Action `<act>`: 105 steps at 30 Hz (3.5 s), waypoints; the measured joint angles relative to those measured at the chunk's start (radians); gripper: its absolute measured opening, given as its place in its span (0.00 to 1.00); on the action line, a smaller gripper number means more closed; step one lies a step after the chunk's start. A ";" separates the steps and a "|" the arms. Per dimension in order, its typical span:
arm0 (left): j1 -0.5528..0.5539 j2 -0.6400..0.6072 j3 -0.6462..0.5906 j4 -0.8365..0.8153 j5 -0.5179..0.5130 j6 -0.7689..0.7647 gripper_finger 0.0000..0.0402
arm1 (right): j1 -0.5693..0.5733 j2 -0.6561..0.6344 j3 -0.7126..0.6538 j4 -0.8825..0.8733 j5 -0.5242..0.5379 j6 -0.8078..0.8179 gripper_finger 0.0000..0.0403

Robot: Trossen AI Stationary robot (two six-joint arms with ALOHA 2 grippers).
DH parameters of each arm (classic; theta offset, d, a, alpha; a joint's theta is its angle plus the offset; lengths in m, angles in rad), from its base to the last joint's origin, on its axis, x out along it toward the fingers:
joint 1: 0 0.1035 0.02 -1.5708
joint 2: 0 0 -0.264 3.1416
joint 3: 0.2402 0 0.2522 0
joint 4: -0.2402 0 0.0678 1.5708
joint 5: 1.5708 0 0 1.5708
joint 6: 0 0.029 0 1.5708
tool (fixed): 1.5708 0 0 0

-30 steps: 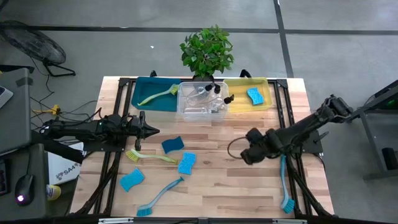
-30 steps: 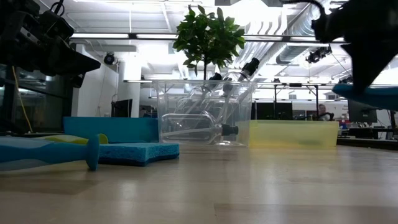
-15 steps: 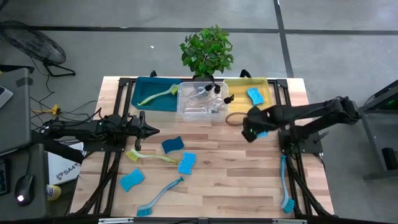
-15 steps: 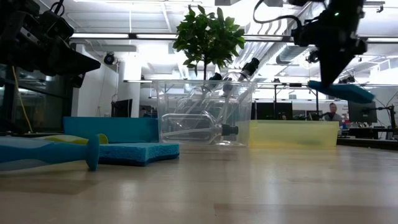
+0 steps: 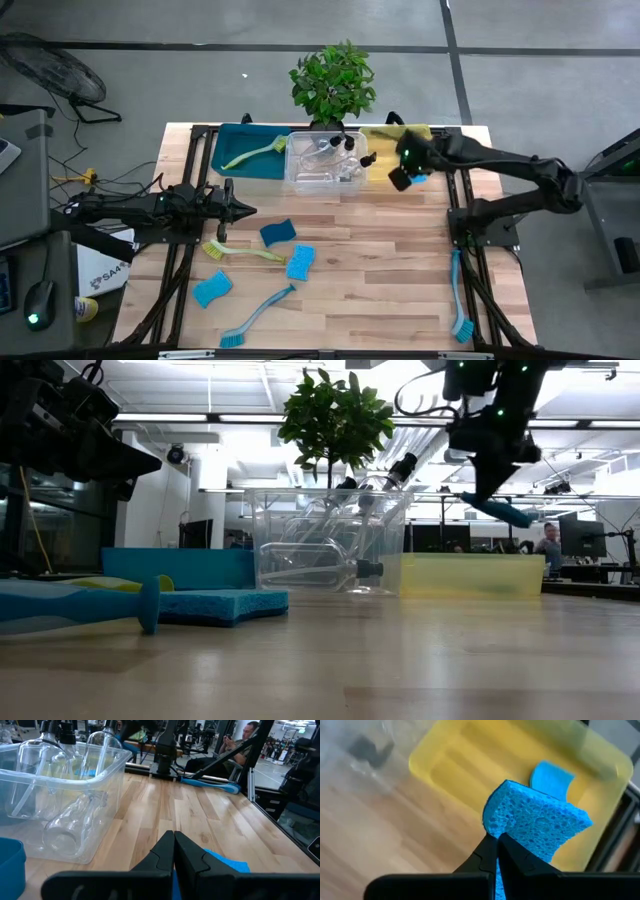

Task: Pick & Place Kitchen Sink Supplies
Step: Put the light blue sponge into the yellow bin, then put the blue dish brush into the blue bin

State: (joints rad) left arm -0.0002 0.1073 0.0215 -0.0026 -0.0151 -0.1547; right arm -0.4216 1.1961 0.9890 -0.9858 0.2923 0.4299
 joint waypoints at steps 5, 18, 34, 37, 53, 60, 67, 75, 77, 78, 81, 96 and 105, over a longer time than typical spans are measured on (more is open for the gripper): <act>0.000 0.000 0.000 0.000 0.000 0.000 0.00 | -0.128 0.000 0.000 0.118 -0.049 -0.146 0.00; 0.000 0.000 0.000 0.000 0.000 0.000 0.00 | -0.378 0.137 -0.001 0.242 -0.174 -0.338 0.00; 0.000 0.000 0.000 0.000 0.000 0.000 0.00 | -0.500 0.357 -0.001 0.280 -0.177 -0.437 0.00; 0.000 0.000 0.000 0.000 0.000 0.000 0.00 | -0.501 0.378 -0.001 0.274 -0.150 -0.438 0.00; 0.000 0.000 0.000 0.000 0.000 0.000 0.00 | -0.501 0.392 -0.001 0.272 -0.167 -0.425 0.00; 0.000 0.000 0.000 0.000 0.000 0.000 0.00 | -0.501 0.391 -0.001 0.263 -0.173 -0.388 0.17; 0.000 0.000 0.000 0.000 0.000 0.000 0.00 | -0.501 0.389 -0.001 0.236 -0.173 -0.375 0.34; 0.000 0.000 0.000 0.000 0.000 0.000 0.00 | -0.501 0.314 -0.001 0.213 -0.181 -0.359 0.39; 0.000 0.000 0.000 0.000 0.000 0.000 0.00 | -0.501 0.273 -0.001 0.188 -0.194 -0.351 0.39; 0.000 0.000 0.000 0.000 0.000 0.000 0.00 | -0.501 0.249 -0.001 0.172 -0.195 -0.341 0.39; 0.000 0.000 0.000 0.000 0.000 0.000 0.00 | -0.498 0.166 -0.001 0.114 -0.201 -0.301 0.38; 0.000 0.000 0.000 0.000 0.000 0.000 0.00 | -0.167 -0.199 -0.038 -0.089 -0.290 0.127 0.38; 0.000 0.000 0.000 0.000 0.000 0.000 0.00 | 0.240 -0.249 -0.178 -0.202 -0.320 0.697 0.38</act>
State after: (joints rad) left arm 0.0000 0.1072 0.0213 -0.0025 -0.0151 -0.1546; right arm -0.1816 0.9475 0.8113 -1.1874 -0.0279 1.1268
